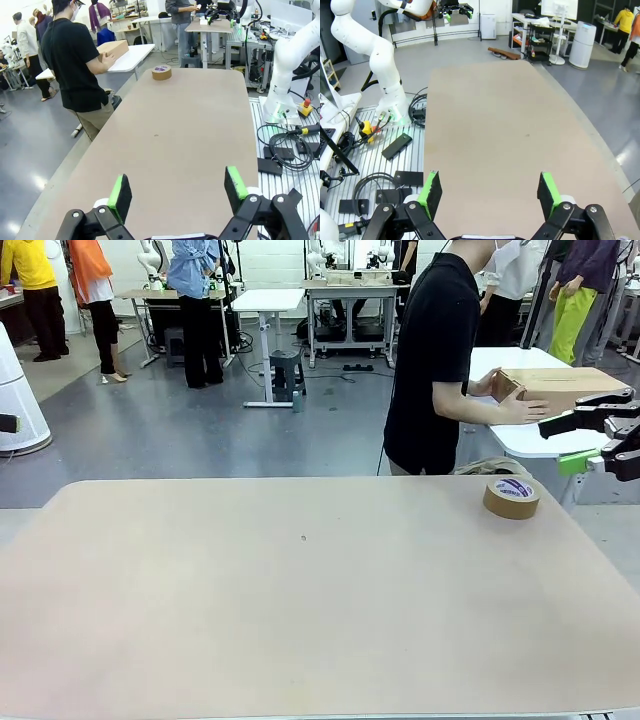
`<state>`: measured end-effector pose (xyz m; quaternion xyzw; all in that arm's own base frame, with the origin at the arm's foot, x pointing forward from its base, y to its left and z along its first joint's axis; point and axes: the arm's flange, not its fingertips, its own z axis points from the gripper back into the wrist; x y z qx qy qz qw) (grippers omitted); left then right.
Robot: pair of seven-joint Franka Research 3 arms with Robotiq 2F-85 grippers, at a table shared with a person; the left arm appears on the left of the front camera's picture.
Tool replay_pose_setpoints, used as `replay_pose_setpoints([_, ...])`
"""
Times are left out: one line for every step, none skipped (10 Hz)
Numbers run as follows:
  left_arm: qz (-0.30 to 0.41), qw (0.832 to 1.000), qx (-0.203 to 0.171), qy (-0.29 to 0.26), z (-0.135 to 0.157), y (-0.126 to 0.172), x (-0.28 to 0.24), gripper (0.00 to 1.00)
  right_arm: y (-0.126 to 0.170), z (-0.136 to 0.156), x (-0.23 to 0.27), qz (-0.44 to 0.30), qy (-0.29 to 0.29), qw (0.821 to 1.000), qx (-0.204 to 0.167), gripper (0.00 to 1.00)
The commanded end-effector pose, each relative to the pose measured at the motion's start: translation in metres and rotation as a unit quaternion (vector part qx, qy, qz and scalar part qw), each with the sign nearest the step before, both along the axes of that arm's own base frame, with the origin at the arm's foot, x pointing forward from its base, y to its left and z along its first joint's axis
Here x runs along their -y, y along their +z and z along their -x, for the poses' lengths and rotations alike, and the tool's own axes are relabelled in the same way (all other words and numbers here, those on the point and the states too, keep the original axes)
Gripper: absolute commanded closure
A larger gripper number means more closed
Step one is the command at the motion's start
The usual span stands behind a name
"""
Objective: Wrap the clocks to prevent damage.
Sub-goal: After the human seals the box with tape, release both hands from the side flaps of the Package Box.
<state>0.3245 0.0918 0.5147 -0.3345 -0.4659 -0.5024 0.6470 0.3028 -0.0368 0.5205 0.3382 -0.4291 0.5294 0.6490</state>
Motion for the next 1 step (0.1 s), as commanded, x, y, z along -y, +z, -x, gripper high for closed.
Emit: replay_pose_setpoints([0.006, 1.0, 0.004, -0.002, 0.0006, 0.0004, -0.0013, 0.03, -0.0004, 0.0005, 0.0016, -0.006, 0.004, 1.0, 0.004, 0.0])
